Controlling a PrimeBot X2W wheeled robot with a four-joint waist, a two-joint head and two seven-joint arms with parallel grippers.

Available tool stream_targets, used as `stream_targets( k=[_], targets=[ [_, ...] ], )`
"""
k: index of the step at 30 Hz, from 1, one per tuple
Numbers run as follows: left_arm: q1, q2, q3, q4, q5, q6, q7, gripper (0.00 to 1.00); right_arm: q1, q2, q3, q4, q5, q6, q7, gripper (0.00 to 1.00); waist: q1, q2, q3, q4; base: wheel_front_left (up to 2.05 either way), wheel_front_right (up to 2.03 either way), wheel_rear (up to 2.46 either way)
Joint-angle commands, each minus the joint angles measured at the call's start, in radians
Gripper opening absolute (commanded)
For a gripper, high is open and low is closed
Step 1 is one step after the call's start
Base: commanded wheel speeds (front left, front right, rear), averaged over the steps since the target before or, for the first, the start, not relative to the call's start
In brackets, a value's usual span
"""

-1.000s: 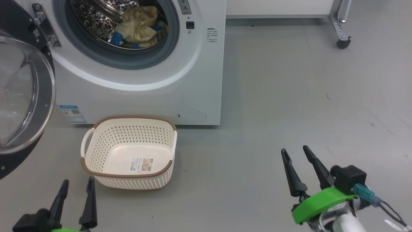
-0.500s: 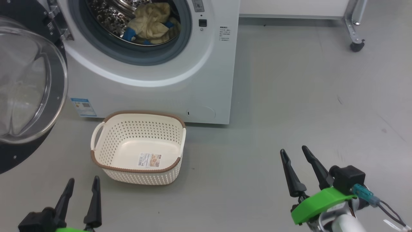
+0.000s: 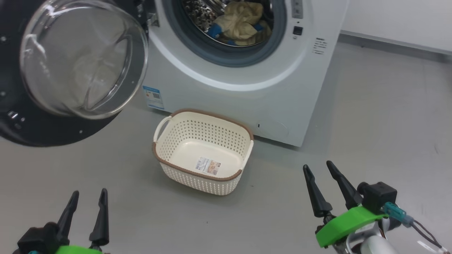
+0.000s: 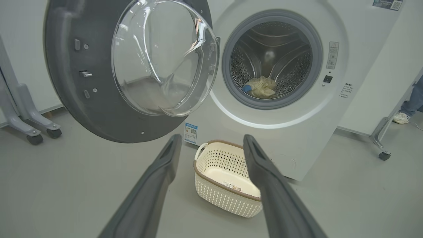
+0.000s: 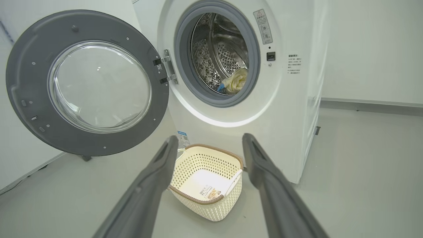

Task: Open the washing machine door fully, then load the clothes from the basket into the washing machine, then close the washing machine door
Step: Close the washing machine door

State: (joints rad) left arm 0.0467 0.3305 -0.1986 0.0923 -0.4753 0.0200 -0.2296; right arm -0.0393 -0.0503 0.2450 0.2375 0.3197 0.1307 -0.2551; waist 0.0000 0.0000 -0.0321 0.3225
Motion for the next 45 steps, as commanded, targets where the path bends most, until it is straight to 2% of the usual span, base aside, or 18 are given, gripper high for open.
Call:
stream_targets(
  k=[1, 6, 12, 26, 45],
  targets=[
    [-0.043, 0.029, 0.041, -0.036, 0.010, 0.006, 0.001, 1.00, -0.040, 0.000, 0.021, -0.033, 0.007, 0.000, -0.007, 1.00, 0.0000, 0.0000, -0.008, 0.067, 0.00, 0.00, 0.00],
    [-0.029, 0.044, 0.049, -0.058, 0.009, 0.019, 0.016, 1.00, -0.047, 0.000, 0.035, -0.035, 0.027, 0.000, -0.007, 1.00, 0.0000, 0.0000, -0.010, 0.148, 0.00, 0.00, 0.00],
    [-0.002, 0.048, 0.086, -0.089, -0.006, 0.042, 0.004, 1.00, -0.107, 0.000, 0.091, -0.020, 0.038, 0.000, -0.007, 1.00, 0.0000, 0.0000, 0.024, 0.178, 0.00, 0.00, 0.00],
    [0.052, 0.040, 0.153, -0.133, -0.019, 0.075, -0.022, 1.00, -0.204, 0.000, 0.183, 0.050, 0.072, 0.000, -0.007, 1.00, 0.0000, 0.0000, 0.057, 0.204, 0.00, 0.00, 0.00],
    [0.087, 0.022, 0.187, -0.158, -0.014, 0.085, -0.030, 1.00, -0.241, 0.000, 0.232, 0.089, 0.093, 0.000, -0.007, 1.00, 0.0000, 0.0000, 0.058, 0.205, 0.00, 0.00, 0.00]
  ],
)
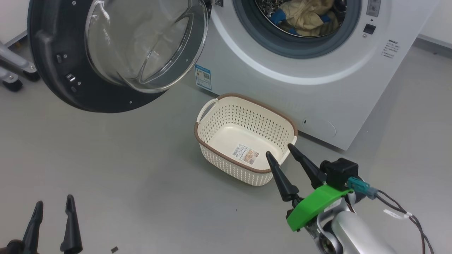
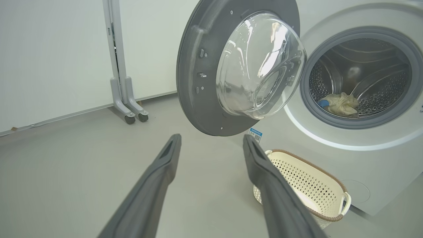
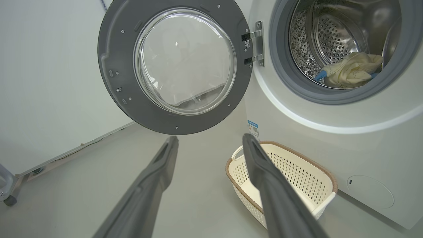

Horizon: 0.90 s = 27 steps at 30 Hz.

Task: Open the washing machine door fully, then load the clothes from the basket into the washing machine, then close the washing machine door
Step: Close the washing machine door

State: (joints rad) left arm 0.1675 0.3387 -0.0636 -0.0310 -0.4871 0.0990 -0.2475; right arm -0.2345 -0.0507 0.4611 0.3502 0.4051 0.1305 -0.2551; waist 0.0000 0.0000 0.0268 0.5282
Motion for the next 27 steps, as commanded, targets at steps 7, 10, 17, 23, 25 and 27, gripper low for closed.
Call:
stream_targets(
  k=[7, 10, 17, 23, 25, 27],
  targets=[
    [-0.030, 0.009, 0.052, -0.040, 0.002, 0.008, -0.013, 1.00, -0.039, 0.001, 0.012, -0.030, 0.002, 0.000, -0.007, 1.00, 0.0000, 0.0000, -0.004, -0.004, 0.00, 0.00, 0.00],
    [-0.030, 0.008, 0.053, -0.041, 0.001, 0.005, -0.013, 1.00, -0.034, 0.001, 0.008, -0.033, -0.003, 0.000, -0.007, 1.00, 0.0000, 0.0000, -0.001, -0.005, 0.00, 0.00, 0.00],
    [-0.021, -0.002, 0.071, -0.050, 0.005, 0.007, -0.014, 1.00, -0.041, 0.001, 0.024, -0.028, -0.006, 0.000, -0.007, 1.00, 0.0000, 0.0000, 0.001, -0.002, 0.00, 0.00, 0.00],
    [-0.016, -0.011, 0.077, -0.056, 0.007, 0.007, -0.014, 1.00, -0.052, 0.001, 0.030, -0.030, -0.012, 0.000, -0.007, 1.00, 0.0000, 0.0000, 0.005, -0.001, 0.00, 0.00, 0.00],
    [-0.016, -0.013, 0.080, -0.056, 0.008, 0.006, -0.014, 1.00, -0.053, 0.001, 0.030, -0.029, -0.012, 0.000, -0.007, 1.00, 0.0000, 0.0000, 0.007, -0.001, 0.00, 0.00, 0.00],
    [-0.016, -0.014, 0.083, -0.056, 0.009, 0.005, -0.014, 1.00, -0.054, 0.001, 0.031, -0.027, -0.011, 0.000, -0.007, 1.00, 0.0000, 0.0000, 0.007, -0.001, 0.00, 0.00, 0.00]
  ],
)
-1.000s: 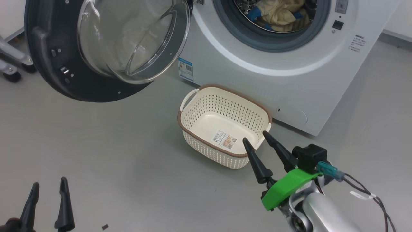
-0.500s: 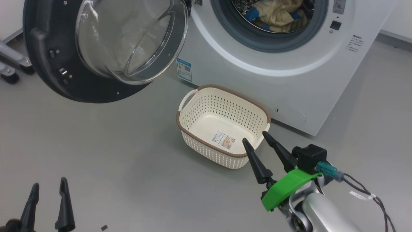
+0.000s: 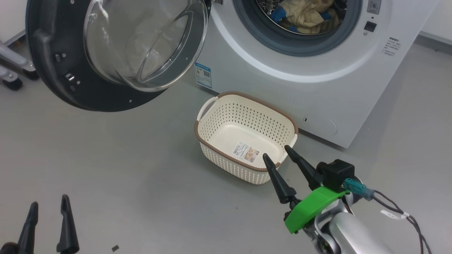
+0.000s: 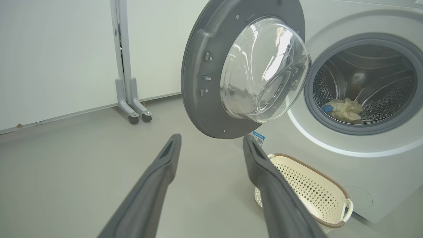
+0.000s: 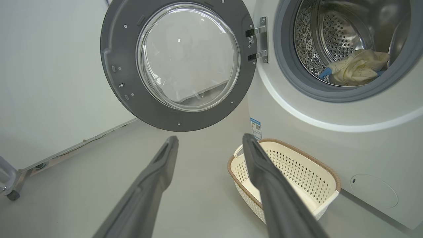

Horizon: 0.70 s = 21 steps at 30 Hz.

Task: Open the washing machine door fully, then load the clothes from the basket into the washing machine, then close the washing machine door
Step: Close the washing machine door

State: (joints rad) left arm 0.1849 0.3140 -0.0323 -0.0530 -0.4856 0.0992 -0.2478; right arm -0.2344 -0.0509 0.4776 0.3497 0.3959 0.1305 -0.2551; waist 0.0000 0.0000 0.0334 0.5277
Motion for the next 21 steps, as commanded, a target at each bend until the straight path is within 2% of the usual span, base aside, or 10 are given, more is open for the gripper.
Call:
stream_targets(
  k=[1, 10, 12, 21],
  targets=[
    [-0.033, 0.010, 0.053, -0.034, 0.008, 0.004, -0.014, 1.00, -0.054, 0.001, 0.015, -0.026, -0.001, 0.000, -0.007, 1.00, 0.0000, 0.0000, 0.001, 0.000, 0.00, 0.00, 0.00],
    [-0.039, 0.006, 0.051, -0.029, 0.013, -0.005, -0.014, 1.00, -0.051, 0.001, 0.012, -0.025, -0.003, 0.000, -0.007, 1.00, 0.0000, 0.0000, 0.000, -0.003, 0.00, 0.00, 0.00],
    [-0.041, 0.006, 0.050, -0.027, 0.012, -0.008, -0.014, 0.00, -0.049, 0.001, 0.010, -0.026, -0.005, 0.000, -0.007, 1.00, 0.0000, 0.0000, 0.001, -0.003, 0.00, 0.00, 0.00],
    [-0.067, 0.012, 0.097, -0.044, 0.007, -0.038, -0.014, 0.00, -0.043, 0.001, -0.007, -0.025, -0.037, 0.000, -0.007, 1.00, 0.0000, 0.0000, 0.032, -0.006, 0.00, 0.00, 0.00]
  ],
)
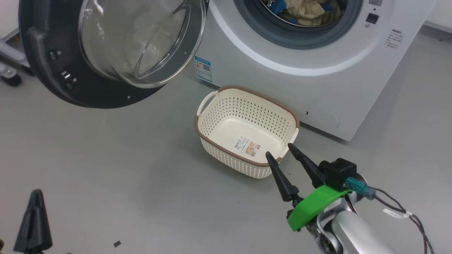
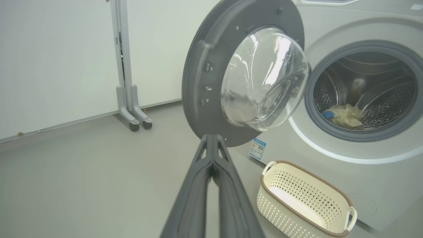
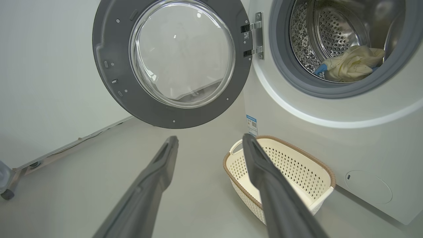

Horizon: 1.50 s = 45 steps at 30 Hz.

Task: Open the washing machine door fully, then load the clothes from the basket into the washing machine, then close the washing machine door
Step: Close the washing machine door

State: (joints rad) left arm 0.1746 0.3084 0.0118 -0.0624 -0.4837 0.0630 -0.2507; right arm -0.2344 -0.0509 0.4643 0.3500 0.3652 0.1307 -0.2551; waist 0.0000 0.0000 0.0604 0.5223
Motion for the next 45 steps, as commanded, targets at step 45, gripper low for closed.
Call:
stream_targets(
  k=[45],
  targets=[
    [-1.010, 0.607, 0.456, 0.933, -1.183, -0.194, 0.400, 0.00, -0.083, 0.001, -0.129, -0.220, -0.250, 0.000, 0.080, 1.00, 0.0000, 0.0000, 0.382, -0.255, 0.00, 0.00, 0.00]
  ],
)
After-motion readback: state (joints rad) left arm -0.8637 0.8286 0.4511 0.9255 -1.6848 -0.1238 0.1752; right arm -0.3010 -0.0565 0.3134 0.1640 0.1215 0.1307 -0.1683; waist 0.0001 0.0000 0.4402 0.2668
